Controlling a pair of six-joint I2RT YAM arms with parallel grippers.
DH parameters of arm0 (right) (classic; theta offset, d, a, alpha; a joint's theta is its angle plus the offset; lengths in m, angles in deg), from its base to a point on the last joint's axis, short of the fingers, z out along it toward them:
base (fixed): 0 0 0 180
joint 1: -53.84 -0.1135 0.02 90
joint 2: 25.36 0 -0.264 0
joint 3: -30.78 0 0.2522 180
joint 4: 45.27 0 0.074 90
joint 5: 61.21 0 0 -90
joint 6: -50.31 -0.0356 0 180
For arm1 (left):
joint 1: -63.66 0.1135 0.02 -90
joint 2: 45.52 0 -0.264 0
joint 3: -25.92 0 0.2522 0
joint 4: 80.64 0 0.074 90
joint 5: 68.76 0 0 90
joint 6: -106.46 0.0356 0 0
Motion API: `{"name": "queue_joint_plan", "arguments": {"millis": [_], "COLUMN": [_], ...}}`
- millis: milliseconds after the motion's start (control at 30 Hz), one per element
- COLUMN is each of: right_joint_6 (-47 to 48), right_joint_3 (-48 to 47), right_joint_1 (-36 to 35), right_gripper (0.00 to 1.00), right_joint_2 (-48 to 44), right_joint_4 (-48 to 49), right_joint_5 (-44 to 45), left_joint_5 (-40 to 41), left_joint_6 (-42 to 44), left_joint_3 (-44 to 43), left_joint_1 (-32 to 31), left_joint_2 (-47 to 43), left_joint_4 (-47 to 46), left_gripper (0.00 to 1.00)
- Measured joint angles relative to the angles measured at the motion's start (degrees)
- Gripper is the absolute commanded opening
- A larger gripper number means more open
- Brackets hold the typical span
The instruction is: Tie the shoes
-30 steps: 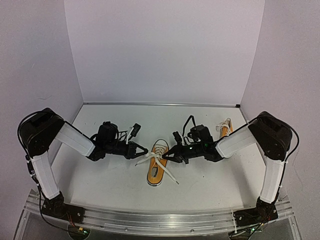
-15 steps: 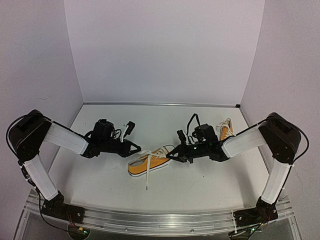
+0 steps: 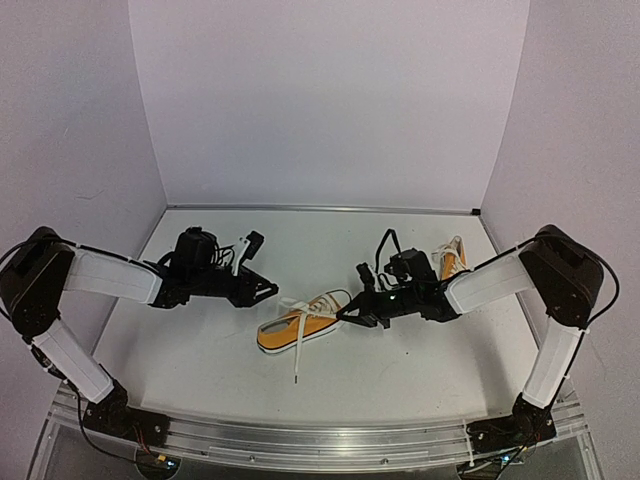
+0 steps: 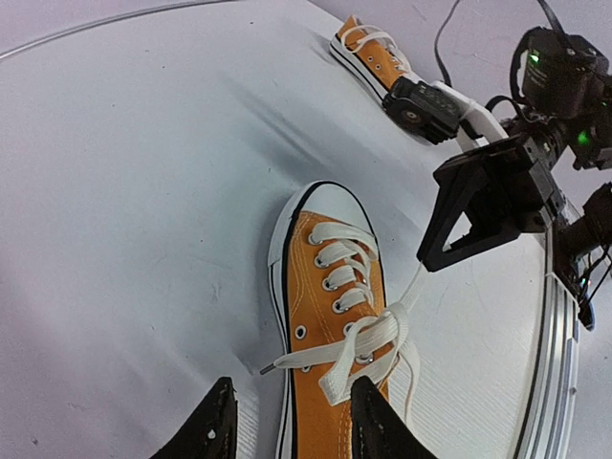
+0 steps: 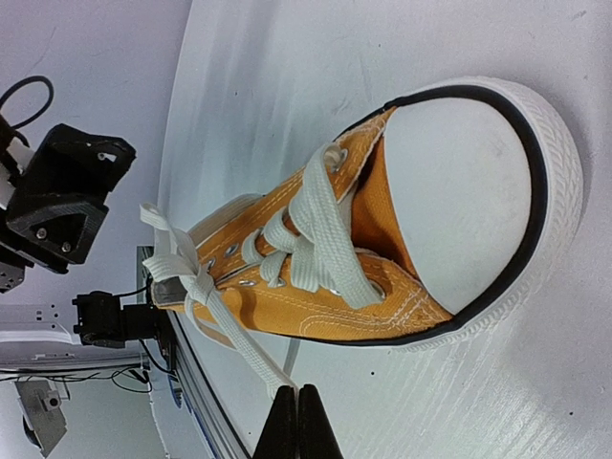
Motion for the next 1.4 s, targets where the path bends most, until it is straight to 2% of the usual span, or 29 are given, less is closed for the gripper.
{"name": "queue_joint_plan", "arguments": {"millis": [200, 400, 700, 933, 1200, 1267, 1400], "right_joint_6": [0.53, 2.47, 4.2, 4.26, 4.26, 4.25, 4.26], "right_joint_3": [0.02, -0.55, -3.56, -3.58, -3.5, -3.41, -3.16], "right_joint_1": [1.56, 4.52, 4.76, 4.76, 4.76, 4.76, 4.74], "right_gripper": [0.0, 0.0, 0.0, 0.0, 0.0, 0.0, 0.0], "right_joint_2": [-0.67, -4.59, -4.56, -4.33, -4.33, -4.33, -4.33], "right_joint_4": [-1.22, -5.49, -9.82, -10.41, -10.41, -10.38, -10.35], "right_joint_5": [-0.07, -0.05, -0.27, -0.41, -0.53, -0.53, -0.53], "left_joint_5": [-1.39, -1.14, 0.55, 1.13, 1.24, 1.23, 1.33], "left_joint_6": [4.92, 9.87, 11.47, 12.92, 14.39, 14.7, 15.25], "left_joint_3": [-3.03, -5.67, -8.86, -13.69, -18.86, -20.08, -20.76], "left_joint_1": [-0.64, -4.84, -7.53, -11.14, -11.83, -12.13, -12.62], "left_joint_2": [-0.61, -0.59, -0.27, 4.33, 9.98, 11.4, 12.58], "left_joint_4": [4.96, 11.01, 14.42, 17.4, 21.36, 22.41, 23.69], "left_gripper": [0.4, 0.39, 0.41, 0.41, 0.4, 0.37, 0.16]}}
